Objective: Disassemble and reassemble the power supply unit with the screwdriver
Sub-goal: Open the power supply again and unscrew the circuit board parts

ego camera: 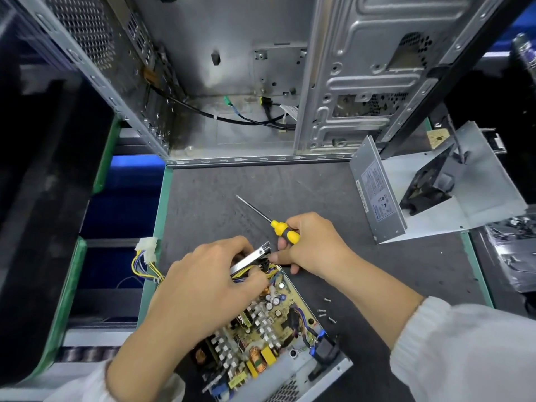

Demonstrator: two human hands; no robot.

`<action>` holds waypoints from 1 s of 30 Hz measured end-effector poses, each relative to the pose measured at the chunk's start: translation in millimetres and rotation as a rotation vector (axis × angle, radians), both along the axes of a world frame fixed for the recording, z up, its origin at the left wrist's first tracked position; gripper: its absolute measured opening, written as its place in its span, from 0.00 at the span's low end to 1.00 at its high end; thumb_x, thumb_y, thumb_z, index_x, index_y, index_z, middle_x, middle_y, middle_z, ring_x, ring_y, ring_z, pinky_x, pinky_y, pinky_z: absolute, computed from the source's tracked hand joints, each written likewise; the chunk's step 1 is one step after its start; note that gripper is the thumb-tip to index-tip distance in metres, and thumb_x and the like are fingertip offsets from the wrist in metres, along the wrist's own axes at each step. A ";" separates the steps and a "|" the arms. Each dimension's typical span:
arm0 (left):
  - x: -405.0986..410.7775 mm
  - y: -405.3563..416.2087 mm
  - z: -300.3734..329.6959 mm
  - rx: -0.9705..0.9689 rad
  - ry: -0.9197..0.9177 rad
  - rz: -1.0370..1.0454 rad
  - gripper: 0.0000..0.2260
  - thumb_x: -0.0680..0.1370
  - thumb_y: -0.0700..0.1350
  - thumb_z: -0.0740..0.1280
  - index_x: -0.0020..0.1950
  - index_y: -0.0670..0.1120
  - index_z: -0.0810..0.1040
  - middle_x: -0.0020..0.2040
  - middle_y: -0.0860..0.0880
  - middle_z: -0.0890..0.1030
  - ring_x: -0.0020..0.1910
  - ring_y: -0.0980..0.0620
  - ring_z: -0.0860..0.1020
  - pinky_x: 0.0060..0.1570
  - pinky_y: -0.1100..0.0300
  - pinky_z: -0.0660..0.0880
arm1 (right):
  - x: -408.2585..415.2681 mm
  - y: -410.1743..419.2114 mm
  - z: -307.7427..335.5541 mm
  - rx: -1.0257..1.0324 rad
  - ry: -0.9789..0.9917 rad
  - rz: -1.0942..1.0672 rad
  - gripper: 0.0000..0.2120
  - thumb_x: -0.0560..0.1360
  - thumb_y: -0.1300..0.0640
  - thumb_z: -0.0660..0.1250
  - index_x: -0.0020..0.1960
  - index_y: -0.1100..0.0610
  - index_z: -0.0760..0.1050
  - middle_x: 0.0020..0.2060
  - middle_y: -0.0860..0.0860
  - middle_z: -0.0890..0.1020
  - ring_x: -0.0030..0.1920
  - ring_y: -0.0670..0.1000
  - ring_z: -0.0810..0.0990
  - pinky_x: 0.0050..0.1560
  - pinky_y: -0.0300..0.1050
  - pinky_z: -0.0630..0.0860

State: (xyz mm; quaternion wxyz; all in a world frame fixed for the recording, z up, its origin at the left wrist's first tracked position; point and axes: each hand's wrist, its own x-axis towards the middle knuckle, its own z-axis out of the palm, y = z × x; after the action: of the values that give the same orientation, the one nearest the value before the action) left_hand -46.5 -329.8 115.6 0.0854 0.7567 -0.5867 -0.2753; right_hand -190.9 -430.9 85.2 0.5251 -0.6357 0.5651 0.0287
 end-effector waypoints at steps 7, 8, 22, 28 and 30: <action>-1.1 -2.6 0.6 0.022 0.005 -0.001 0.14 0.65 0.61 0.53 0.43 0.57 0.72 0.34 0.57 0.77 0.35 0.57 0.75 0.34 0.57 0.67 | 7.4 -0.5 12.8 0.026 0.063 0.013 0.05 0.70 0.61 0.73 0.43 0.62 0.79 0.36 0.56 0.81 0.29 0.49 0.78 0.36 0.40 0.76; -1.1 -2.5 0.9 0.028 0.010 -0.003 0.14 0.65 0.61 0.54 0.43 0.57 0.72 0.34 0.57 0.78 0.36 0.58 0.75 0.34 0.58 0.66 | 7.4 -1.4 15.7 0.046 0.067 0.007 0.04 0.70 0.61 0.73 0.41 0.61 0.79 0.33 0.55 0.80 0.28 0.48 0.76 0.34 0.38 0.74; 0.7 -2.8 0.8 0.021 0.024 -0.026 0.09 0.71 0.59 0.58 0.44 0.57 0.72 0.35 0.57 0.78 0.37 0.58 0.76 0.35 0.58 0.68 | 6.5 5.2 13.0 -0.071 0.074 0.035 0.09 0.70 0.57 0.74 0.45 0.64 0.82 0.35 0.57 0.79 0.38 0.54 0.79 0.45 0.47 0.78; 0.0 -3.9 0.0 0.023 0.021 -0.027 0.11 0.70 0.60 0.57 0.45 0.57 0.73 0.36 0.57 0.78 0.37 0.58 0.76 0.35 0.58 0.68 | 7.0 8.2 13.2 -0.062 0.056 0.026 0.10 0.71 0.58 0.72 0.45 0.66 0.81 0.34 0.57 0.78 0.36 0.52 0.76 0.39 0.42 0.72; -0.1 -3.8 -0.3 0.021 0.013 -0.025 0.14 0.67 0.61 0.55 0.45 0.57 0.73 0.35 0.57 0.78 0.36 0.58 0.76 0.35 0.58 0.68 | 6.6 8.0 13.5 -0.046 0.044 0.022 0.10 0.72 0.59 0.72 0.45 0.67 0.81 0.34 0.58 0.77 0.36 0.53 0.75 0.39 0.42 0.70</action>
State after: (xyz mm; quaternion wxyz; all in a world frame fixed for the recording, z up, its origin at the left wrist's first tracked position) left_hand -46.5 -333.5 115.3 0.0779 0.7485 -0.5926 -0.2873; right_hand -184.3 -422.9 98.7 0.4975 -0.6530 0.5699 0.0356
